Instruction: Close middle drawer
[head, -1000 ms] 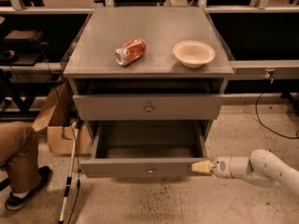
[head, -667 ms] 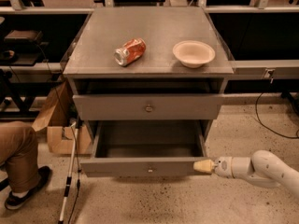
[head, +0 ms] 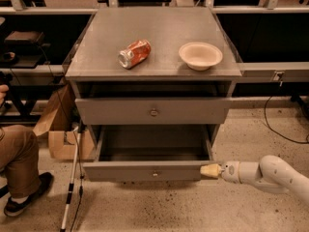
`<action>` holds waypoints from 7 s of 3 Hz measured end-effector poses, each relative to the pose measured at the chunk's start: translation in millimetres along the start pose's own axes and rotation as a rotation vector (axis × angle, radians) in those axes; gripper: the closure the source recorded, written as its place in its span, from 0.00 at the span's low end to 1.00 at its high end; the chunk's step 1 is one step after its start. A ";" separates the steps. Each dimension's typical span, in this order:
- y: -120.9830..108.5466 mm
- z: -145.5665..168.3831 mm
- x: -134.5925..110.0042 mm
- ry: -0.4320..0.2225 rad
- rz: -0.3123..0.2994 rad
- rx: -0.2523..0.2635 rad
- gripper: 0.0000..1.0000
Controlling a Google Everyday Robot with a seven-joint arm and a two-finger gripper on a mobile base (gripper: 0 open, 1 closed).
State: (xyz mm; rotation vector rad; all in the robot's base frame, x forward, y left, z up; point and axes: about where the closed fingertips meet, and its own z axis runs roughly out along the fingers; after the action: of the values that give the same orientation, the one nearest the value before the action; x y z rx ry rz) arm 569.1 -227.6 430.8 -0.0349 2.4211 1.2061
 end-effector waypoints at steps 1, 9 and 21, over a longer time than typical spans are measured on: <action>-4.0 3.4 -4.8 -0.005 0.002 0.003 1.00; -33.8 23.1 -50.7 -0.100 0.014 0.040 1.00; -34.0 46.9 -109.5 -0.302 0.049 0.007 1.00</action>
Offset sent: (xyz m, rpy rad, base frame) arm 0.1465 -0.0149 -0.0297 -0.0327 -0.0508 -0.1054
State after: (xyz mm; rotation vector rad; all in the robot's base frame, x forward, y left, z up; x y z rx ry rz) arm 692.8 -231.0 423.1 0.1959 2.1729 1.1336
